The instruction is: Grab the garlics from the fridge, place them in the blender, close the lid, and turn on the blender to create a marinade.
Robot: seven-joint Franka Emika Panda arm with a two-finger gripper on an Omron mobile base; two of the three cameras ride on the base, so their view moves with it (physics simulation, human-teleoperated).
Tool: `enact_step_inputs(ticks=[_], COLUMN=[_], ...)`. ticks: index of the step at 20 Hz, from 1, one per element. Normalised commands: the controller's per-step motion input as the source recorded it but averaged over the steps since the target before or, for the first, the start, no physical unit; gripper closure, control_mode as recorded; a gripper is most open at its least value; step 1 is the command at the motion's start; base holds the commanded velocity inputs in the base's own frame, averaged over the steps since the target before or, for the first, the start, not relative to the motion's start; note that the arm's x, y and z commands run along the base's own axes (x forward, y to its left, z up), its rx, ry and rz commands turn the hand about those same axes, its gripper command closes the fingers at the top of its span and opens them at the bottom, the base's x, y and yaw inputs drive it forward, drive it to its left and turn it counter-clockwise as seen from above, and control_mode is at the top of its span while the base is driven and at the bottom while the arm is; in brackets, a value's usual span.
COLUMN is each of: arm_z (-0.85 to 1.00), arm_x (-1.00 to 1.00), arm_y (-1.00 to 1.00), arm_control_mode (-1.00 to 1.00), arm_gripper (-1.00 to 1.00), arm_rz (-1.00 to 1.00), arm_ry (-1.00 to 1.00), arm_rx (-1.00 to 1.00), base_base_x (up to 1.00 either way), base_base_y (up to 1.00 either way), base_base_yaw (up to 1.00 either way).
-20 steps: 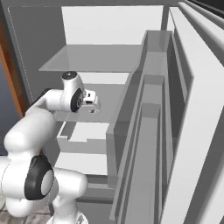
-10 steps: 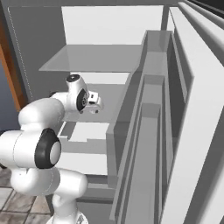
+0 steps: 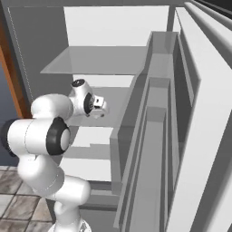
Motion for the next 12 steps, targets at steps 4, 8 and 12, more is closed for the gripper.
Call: enact_step_inputs(ticks=[4,8,12], arm_z=[-0.22,-0.41,-0.54], arm_x=[0.42,0.08,-0.34], arm_y=[0.0,0.0,-0.15], arm_control_mode=[-1.0,-1.0,-1.0], arm_gripper=[-1.0,1.0,1.0], arm_rz=[-0.05,-0.05,-0.02], arm_ry=[0.0,0.0,0.01], arm_rx=[-0.02,0.0,0.0], base_base_x=[0.0,0.0,0.0], base_base_y=[0.0,0.0,0.0], base_base_yaw=[0.0,0.0,0.0])
